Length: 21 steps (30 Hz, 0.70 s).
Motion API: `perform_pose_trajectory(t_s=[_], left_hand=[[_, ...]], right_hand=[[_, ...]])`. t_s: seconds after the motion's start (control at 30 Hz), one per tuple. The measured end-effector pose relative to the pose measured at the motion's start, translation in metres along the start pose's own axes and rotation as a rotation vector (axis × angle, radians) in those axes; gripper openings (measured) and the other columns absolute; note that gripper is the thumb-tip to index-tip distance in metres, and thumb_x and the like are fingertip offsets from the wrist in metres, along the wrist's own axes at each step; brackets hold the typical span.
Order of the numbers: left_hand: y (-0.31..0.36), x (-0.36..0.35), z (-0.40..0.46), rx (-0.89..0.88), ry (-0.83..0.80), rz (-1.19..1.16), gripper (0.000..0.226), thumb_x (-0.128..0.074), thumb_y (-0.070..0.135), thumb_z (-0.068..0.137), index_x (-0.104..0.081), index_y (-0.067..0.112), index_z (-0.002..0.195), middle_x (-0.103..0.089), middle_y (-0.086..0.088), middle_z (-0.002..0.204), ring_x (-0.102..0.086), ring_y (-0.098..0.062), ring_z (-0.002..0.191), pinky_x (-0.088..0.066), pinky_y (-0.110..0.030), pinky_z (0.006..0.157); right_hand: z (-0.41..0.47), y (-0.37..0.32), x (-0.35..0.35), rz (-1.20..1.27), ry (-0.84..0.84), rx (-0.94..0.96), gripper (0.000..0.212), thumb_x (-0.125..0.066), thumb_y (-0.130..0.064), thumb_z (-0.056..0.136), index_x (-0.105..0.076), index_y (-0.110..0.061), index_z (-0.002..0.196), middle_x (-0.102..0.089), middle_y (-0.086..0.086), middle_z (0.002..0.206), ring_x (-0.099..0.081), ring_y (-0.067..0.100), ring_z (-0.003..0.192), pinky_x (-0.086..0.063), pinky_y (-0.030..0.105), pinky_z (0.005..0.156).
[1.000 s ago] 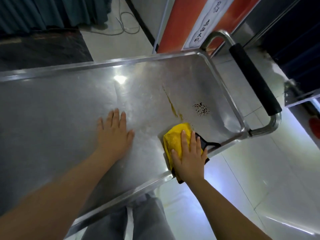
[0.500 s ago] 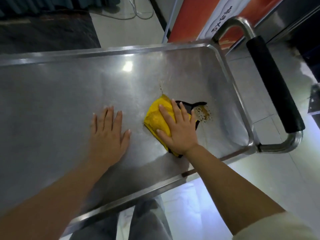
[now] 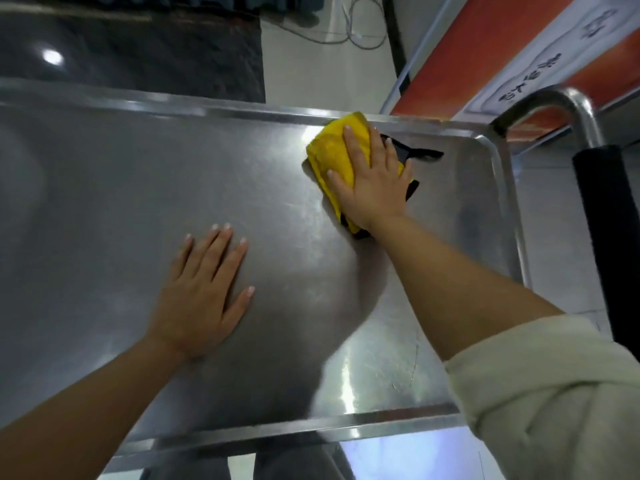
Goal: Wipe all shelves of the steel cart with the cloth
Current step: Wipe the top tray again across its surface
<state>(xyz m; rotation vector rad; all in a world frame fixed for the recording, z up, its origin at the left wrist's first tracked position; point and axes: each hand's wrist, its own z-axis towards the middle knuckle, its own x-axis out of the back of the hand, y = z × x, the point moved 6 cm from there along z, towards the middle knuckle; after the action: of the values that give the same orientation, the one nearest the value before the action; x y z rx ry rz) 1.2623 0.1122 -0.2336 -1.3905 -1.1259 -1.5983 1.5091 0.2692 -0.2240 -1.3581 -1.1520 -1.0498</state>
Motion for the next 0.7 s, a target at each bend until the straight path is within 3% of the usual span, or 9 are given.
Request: perform_pose_trajectory(t_s=[0.27,0.5,0.7], left_hand=[[-0.001,-0.001,0.001,0.026,-0.035,0.019,0.067,-0.032,0.05,0.094,-0.034,0.009,0.147,-0.028,-0.016,0.154,-0.021,-0.029,0.145,-0.018,-0.052,0.117],[-0.003,-0.002,0.001,0.011,0.015,-0.013,0.065,-0.035,0.05,0.093,-0.038,0.011,0.144,-0.031,-0.016,0.153,-0.027,-0.032,0.142,-0.017,-0.051,0.117],[0.0,0.002,0.002,0.012,0.007,-0.04,0.065,-0.035,0.049,0.091,-0.041,0.009,0.142,-0.034,-0.019,0.15,-0.028,-0.034,0.141,-0.014,-0.05,0.118]], right_hand=[[-0.014,-0.008,-0.007,0.022,0.02,-0.157,0.072,-0.027,-0.066,0.089,-0.002,-0.039,0.151,-0.004,0.007,0.162,-0.007,0.036,0.146,0.0,0.065,0.112],[-0.139,-0.035,-0.019,-0.006,0.039,0.055,0.072,-0.031,-0.064,0.087,-0.019,-0.034,0.152,-0.016,0.01,0.16,-0.017,0.036,0.145,-0.007,0.065,0.112],[-0.22,-0.011,-0.024,-0.004,0.012,0.03,0.071,-0.031,-0.065,0.089,-0.018,-0.036,0.152,-0.013,0.008,0.161,-0.015,0.034,0.146,-0.01,0.065,0.112]])
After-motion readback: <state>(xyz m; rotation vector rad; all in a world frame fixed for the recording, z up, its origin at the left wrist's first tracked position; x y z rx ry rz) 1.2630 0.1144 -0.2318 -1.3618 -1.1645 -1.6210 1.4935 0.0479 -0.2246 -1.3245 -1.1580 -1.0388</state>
